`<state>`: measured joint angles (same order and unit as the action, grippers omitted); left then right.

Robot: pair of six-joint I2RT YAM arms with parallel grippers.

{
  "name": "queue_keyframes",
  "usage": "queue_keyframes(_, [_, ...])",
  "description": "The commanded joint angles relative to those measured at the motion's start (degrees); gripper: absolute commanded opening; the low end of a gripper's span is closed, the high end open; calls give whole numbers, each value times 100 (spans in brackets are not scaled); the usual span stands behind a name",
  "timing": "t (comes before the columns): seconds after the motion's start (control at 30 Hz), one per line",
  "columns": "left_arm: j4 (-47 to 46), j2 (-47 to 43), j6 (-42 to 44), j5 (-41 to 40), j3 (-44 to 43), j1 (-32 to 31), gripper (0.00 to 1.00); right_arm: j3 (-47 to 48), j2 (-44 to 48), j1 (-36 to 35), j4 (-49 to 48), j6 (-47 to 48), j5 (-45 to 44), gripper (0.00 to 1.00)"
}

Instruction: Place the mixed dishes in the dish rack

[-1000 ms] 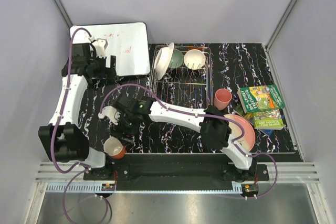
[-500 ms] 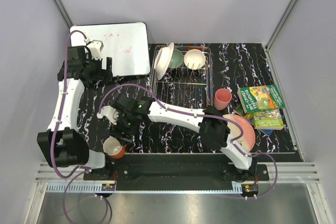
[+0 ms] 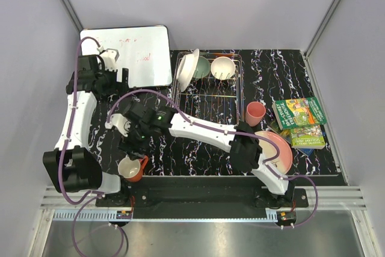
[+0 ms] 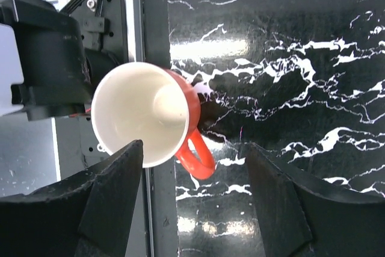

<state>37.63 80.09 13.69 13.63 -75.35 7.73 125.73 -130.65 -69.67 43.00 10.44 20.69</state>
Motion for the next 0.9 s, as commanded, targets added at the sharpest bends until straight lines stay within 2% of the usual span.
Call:
queue_keyframes(0.0, [-247,-214,90,201,-6,106,99,241,-311,-47,-55,-59,129,77])
queue_keyframes(0.3, [-247,-187,151,272,-67,185,99,311,-698,-47,-46,-103,6,76])
queue_keyframes(0.5, [-229,-178,160,298,-85,203,99,347,-901,-38,-257,-51,-977,62])
queue_keyframes(0.6, [-229,-143,160,281,-94,229,99,268,-848,6,-406,20,-1408,47])
queue_keyframes(0.67, [-229,-82,125,298,-103,221,99,259,-813,58,-538,81,-1759,42])
queue_keyframes(0.77, [-229,-20,90,333,-129,229,99,338,-804,172,-687,160,-2120,21])
queue_keyframes(0.8, [-221,-20,90,342,-129,229,99,399,-822,208,-714,169,-2217,7])
queue_keyframes(0.87, [-229,24,98,307,-155,229,99,452,-830,243,-758,143,-2306,0])
